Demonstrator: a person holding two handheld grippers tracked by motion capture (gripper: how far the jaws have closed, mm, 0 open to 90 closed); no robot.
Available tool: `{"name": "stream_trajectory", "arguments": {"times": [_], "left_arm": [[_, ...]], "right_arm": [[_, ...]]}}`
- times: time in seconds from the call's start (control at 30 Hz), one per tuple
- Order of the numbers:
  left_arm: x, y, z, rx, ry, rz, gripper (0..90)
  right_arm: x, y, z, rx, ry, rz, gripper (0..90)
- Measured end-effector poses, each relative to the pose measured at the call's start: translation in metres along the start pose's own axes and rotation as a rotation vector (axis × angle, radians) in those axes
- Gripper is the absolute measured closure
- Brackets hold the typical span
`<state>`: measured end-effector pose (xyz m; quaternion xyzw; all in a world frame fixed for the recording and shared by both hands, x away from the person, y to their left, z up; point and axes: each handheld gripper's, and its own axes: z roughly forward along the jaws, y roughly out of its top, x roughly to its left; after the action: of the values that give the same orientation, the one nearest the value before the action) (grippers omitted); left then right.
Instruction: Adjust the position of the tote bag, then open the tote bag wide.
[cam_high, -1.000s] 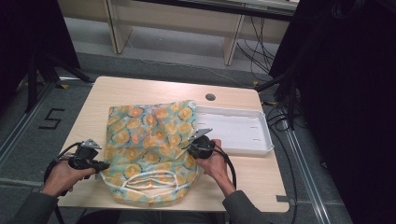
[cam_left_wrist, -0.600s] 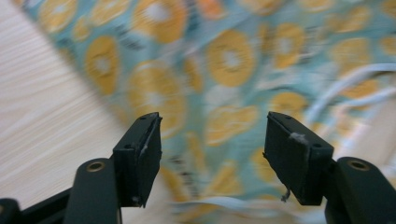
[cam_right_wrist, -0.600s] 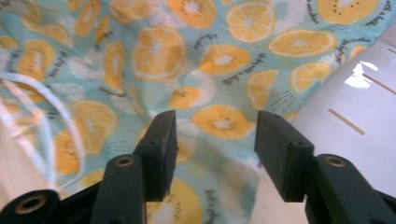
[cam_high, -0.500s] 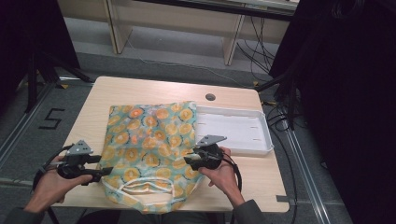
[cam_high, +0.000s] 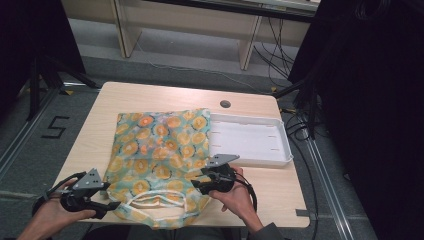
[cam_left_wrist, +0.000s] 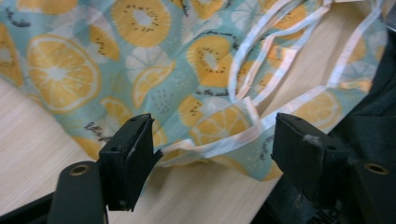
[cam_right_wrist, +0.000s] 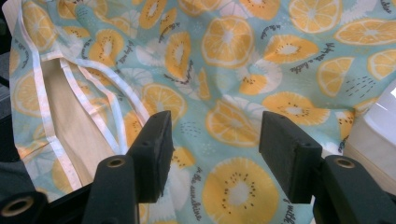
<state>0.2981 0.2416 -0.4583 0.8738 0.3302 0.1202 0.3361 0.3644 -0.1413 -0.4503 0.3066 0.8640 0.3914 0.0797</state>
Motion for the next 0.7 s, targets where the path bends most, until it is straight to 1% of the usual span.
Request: {"name": "stream_trajectory", "arguments": {"times": [0.03, 0.07, 0.1, 0.13, 0.17, 0.2, 0.23, 0.27, 0.3, 0.33, 0.37, 0.47, 0.5, 0.53, 0.57, 0.6, 0.63, 0.67, 0.7], "left_arm": [[0.001, 0.000, -0.001, -0.009, -0.006, 0.017, 29.8], [0.001, 0.000, -0.001, -0.009, -0.006, 0.017, 29.8], [0.002, -0.001, -0.002, -0.009, 0.002, 0.026, 29.8], [0.005, -0.001, -0.004, -0.006, 0.011, 0.022, 30.6], [0.008, -0.002, -0.004, -0.005, 0.021, 0.027, 31.5], [0.008, -0.002, -0.004, -0.005, 0.021, 0.027, 33.6], [0.011, -0.003, -0.005, 0.005, 0.026, 0.037, 33.6], [0.012, -0.005, -0.006, 0.008, 0.025, 0.032, 34.5], [0.014, -0.006, -0.006, 0.020, 0.037, 0.046, 35.4], [0.014, -0.007, -0.006, 0.016, 0.035, 0.037, 35.4], [0.016, -0.008, -0.007, 0.026, 0.051, 0.053, 36.7], [0.017, -0.010, -0.008, 0.036, 0.052, 0.065, 37.3], [0.017, -0.011, -0.006, 0.037, 0.065, 0.058, 36.3], [0.017, -0.011, -0.006, 0.037, 0.065, 0.058, 34.5], [0.018, -0.011, -0.006, 0.055, 0.078, 0.065, 34.1], [0.018, -0.010, -0.006, 0.059, 0.086, 0.078, 34.1], [0.017, -0.011, -0.005, 0.055, 0.087, 0.067, 33.9], [0.016, -0.010, -0.002, 0.050, 0.096, 0.097, 33.9], [0.016, -0.009, -0.001, 0.044, 0.102, 0.124, 33.8]], "right_arm": [[0.000, 0.001, -0.002, 0.027, 0.004, -0.005, 44.8], [0.000, 0.001, -0.002, 0.027, 0.004, -0.005, 44.8], [0.001, 0.000, -0.003, 0.033, 0.004, 0.009, 44.7], [0.001, 0.000, -0.003, 0.034, 0.003, 0.006, 44.7], [0.001, -0.001, 0.001, 0.011, -0.005, 0.006, 44.7], [0.001, -0.001, 0.001, 0.011, -0.005, 0.006, 44.7], [0.000, 0.000, -0.001, 0.039, 0.006, -0.004, 44.7], [0.000, -0.001, 0.002, 0.016, 0.008, -0.009, 44.7], [0.000, -0.001, 0.002, 0.020, 0.009, -0.008, 44.7], [0.000, -0.001, 0.002, 0.020, 0.009, -0.008, 44.7], [0.000, -0.001, 0.002, 0.020, 0.010, -0.010, 44.6], [0.000, -0.002, 0.002, 0.025, 0.006, -0.001, 44.5], [0.000, -0.002, 0.001, 0.033, 0.003, 0.002, 44.2], [0.000, -0.002, 0.001, 0.033, 0.003, 0.002, 44.2], [-0.001, -0.001, -0.001, 0.046, 0.007, -0.005, 44.1], [-0.001, -0.001, -0.001, 0.046, 0.007, -0.005, 44.1], [-0.001, -0.001, 0.000, 0.017, 0.023, 0.005, 44.4], [0.001, -0.001, 0.000, 0.021, 0.036, 0.021, 44.4], [0.002, 0.000, 0.000, 0.022, 0.027, 0.014, 44.2]]}}
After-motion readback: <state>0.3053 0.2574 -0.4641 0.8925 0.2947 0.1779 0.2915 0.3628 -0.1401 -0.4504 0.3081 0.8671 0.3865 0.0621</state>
